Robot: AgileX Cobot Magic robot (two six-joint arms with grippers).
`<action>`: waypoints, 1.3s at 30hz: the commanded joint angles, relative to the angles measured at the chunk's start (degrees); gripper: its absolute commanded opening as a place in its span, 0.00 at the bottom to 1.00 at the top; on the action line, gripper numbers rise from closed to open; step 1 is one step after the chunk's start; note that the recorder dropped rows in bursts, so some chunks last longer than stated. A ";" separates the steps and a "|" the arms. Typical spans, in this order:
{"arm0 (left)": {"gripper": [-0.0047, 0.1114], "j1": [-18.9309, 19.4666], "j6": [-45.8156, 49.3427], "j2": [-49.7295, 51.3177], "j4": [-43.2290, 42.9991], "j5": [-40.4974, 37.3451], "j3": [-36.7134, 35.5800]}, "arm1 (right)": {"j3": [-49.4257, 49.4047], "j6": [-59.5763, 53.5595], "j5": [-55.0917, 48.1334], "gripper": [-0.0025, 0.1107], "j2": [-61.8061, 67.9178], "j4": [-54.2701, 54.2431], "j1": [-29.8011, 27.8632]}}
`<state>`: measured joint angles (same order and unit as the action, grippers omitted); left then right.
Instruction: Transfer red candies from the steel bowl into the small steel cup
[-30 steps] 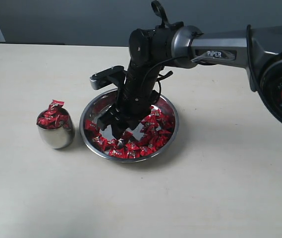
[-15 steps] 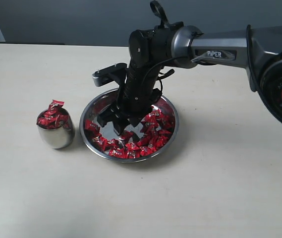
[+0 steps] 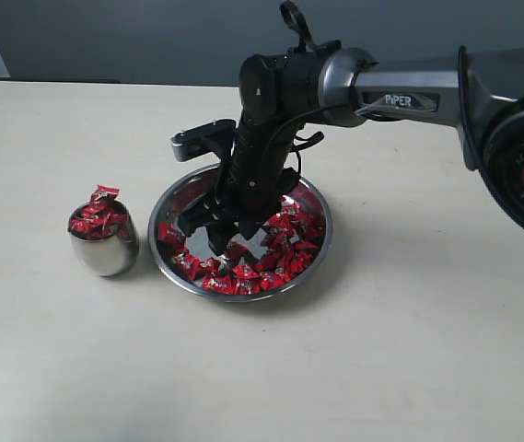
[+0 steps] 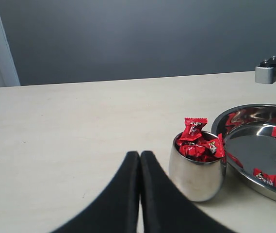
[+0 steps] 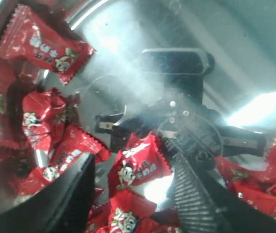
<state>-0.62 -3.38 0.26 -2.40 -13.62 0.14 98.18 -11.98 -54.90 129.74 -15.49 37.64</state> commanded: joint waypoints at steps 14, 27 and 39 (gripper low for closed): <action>0.04 -0.10 -0.13 -0.26 -0.04 -0.01 -0.14 | 0.25 -6.39 -2.14 0.45 -0.21 -1.43 0.12; 0.04 -0.10 -0.13 -0.26 -0.04 -0.01 -0.14 | 0.25 -5.82 -1.55 0.31 -0.21 -1.15 0.12; 0.04 -0.10 -0.13 -0.26 -0.04 -0.01 -0.14 | 5.50 -5.82 -7.86 0.27 -10.05 1.46 0.12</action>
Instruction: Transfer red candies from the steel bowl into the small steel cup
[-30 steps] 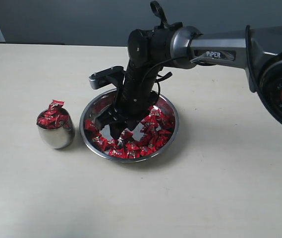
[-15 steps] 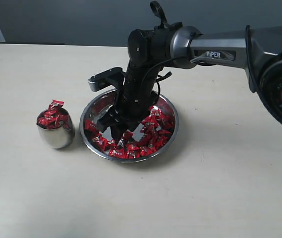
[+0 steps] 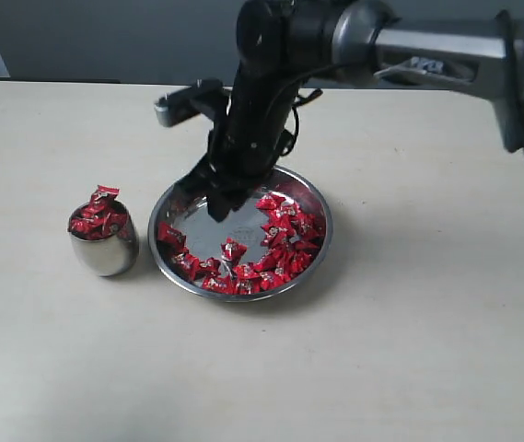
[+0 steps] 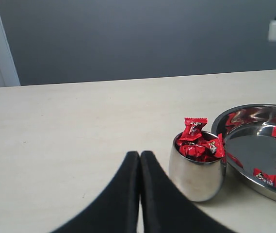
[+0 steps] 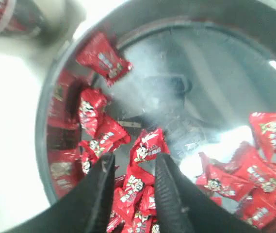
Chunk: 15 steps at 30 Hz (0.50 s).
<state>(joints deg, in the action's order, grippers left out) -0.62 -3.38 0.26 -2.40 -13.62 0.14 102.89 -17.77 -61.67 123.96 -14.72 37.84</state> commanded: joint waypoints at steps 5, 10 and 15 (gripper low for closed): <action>0.04 -0.10 -0.13 -0.26 -0.04 -0.01 -0.14 | -1.05 -2.04 -1.59 0.45 -1.01 0.05 -0.08; 0.04 -0.10 -0.13 -0.26 -0.04 -0.01 -0.14 | -1.05 -2.04 -0.38 0.45 3.70 -0.73 -0.08; 0.04 -0.10 -0.13 -0.26 -0.04 -0.01 -0.14 | -1.05 -1.93 -0.61 0.45 6.72 -0.82 -0.08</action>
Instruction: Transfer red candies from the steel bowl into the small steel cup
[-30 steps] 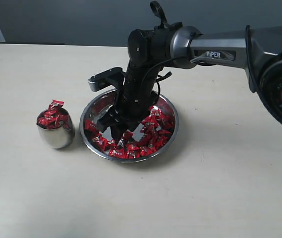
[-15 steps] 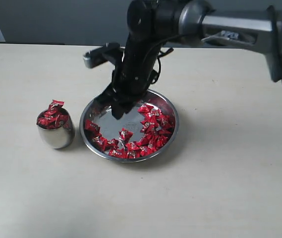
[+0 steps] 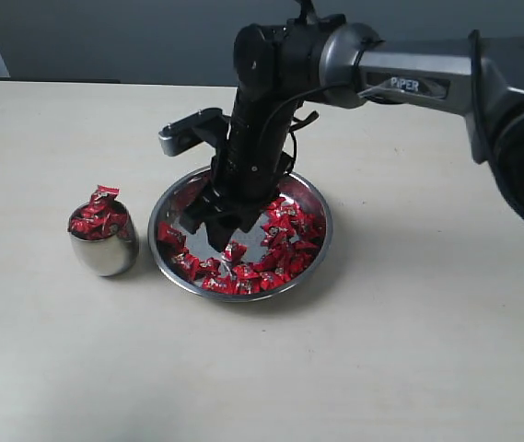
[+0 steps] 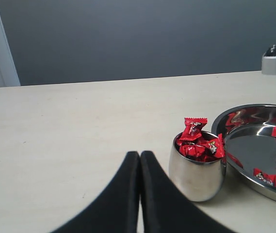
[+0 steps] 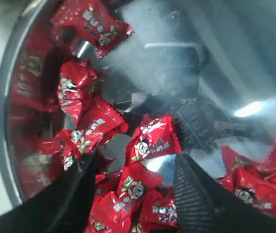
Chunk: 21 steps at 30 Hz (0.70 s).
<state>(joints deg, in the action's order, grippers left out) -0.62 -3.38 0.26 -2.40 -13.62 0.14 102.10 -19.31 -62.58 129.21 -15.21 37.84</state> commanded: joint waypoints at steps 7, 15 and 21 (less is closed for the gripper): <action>0.04 -0.10 -0.13 -0.26 -0.04 -0.01 -0.14 | -0.26 -0.40 1.87 0.45 2.67 -0.49 -0.08; 0.04 -0.10 -0.13 -0.26 -0.04 -0.01 -0.14 | -0.26 -0.28 1.50 0.44 4.21 -0.49 -0.08; 0.04 -0.10 -0.13 -0.26 -0.04 -0.01 -0.14 | -0.26 -0.16 1.74 0.21 3.38 -0.49 -0.08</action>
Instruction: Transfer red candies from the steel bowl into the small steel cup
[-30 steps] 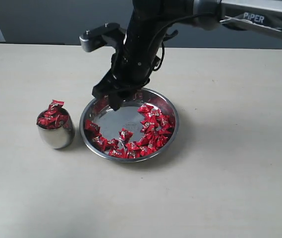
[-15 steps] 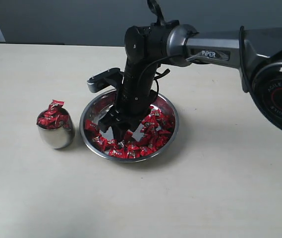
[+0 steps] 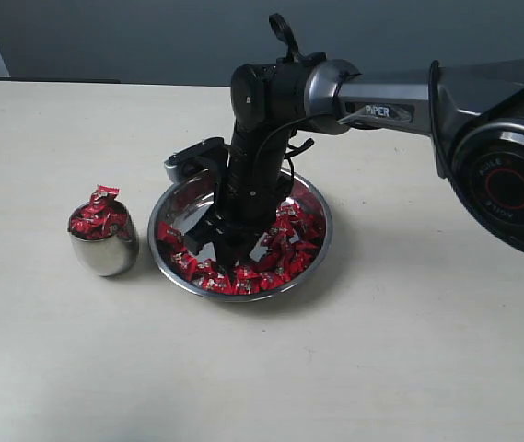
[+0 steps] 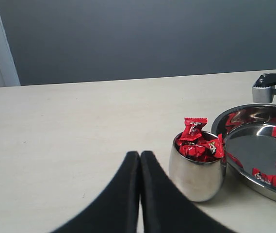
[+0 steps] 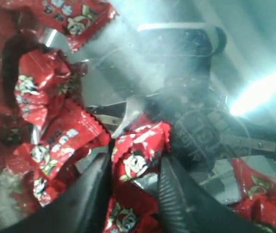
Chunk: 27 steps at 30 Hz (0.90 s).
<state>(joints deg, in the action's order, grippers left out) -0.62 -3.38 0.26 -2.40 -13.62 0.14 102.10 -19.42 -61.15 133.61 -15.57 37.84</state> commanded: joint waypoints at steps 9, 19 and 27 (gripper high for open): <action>0.04 -0.10 -0.13 -0.26 -0.04 -0.01 -0.14 | -0.03 0.08 3.37 0.15 -5.64 -2.74 0.17; 0.04 -0.10 -0.13 -0.26 -0.04 -0.01 -0.14 | -0.03 -5.59 14.50 0.15 -8.98 -9.48 6.17; 0.04 -0.10 -0.13 -0.26 -0.04 -0.01 -0.14 | -0.03 -6.59 22.57 0.15 -8.98 -9.60 9.49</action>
<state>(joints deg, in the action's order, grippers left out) -0.62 -3.38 0.26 -2.40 -13.62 0.14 102.10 -25.52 -40.22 125.21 -24.68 47.24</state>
